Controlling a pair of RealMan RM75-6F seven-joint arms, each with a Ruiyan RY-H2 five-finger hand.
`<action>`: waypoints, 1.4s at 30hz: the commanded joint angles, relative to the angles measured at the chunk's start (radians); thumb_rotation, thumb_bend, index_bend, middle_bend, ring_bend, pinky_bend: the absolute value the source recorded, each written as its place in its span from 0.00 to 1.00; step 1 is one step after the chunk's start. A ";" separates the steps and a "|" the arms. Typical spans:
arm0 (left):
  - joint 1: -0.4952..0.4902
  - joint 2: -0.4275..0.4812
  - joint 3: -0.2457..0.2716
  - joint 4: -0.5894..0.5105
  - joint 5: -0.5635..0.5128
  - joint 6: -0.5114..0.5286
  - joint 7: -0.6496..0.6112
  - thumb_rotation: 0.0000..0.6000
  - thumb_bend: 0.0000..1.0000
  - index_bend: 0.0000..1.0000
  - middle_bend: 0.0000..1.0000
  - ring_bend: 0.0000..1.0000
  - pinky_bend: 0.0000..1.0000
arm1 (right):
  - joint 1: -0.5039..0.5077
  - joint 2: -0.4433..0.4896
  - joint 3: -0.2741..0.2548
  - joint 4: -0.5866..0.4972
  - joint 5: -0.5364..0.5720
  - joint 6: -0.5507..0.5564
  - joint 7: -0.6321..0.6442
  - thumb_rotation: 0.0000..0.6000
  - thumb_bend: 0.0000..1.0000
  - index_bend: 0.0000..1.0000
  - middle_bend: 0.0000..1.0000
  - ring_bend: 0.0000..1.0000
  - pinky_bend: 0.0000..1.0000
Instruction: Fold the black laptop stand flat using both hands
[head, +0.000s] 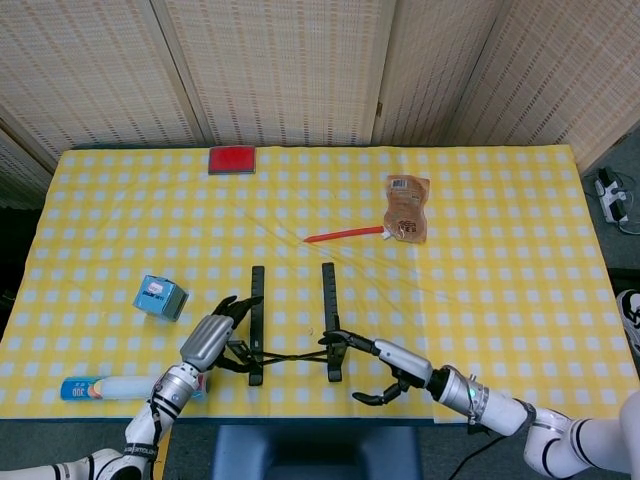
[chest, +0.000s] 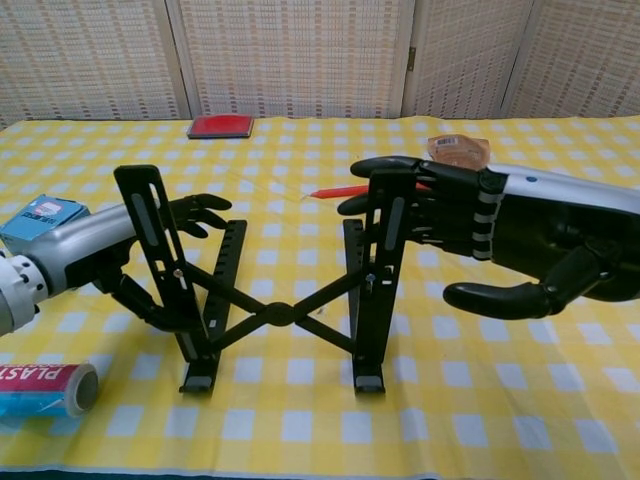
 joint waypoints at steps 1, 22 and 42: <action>-0.006 -0.005 -0.008 0.010 -0.009 0.000 -0.002 1.00 0.13 0.07 0.17 0.17 0.00 | -0.002 0.000 -0.006 -0.002 -0.005 0.007 -0.002 1.00 0.40 0.04 0.13 0.14 0.00; -0.049 0.020 0.009 0.052 0.017 -0.056 -0.066 1.00 0.13 0.39 0.24 0.20 0.01 | -0.016 -0.027 -0.031 0.001 0.013 0.013 0.010 1.00 0.40 0.04 0.13 0.14 0.00; -0.054 -0.032 0.016 0.096 -0.019 -0.054 -0.046 1.00 0.30 0.55 0.29 0.23 0.05 | -0.014 -0.030 -0.015 0.028 0.049 -0.002 0.044 1.00 0.40 0.04 0.13 0.14 0.00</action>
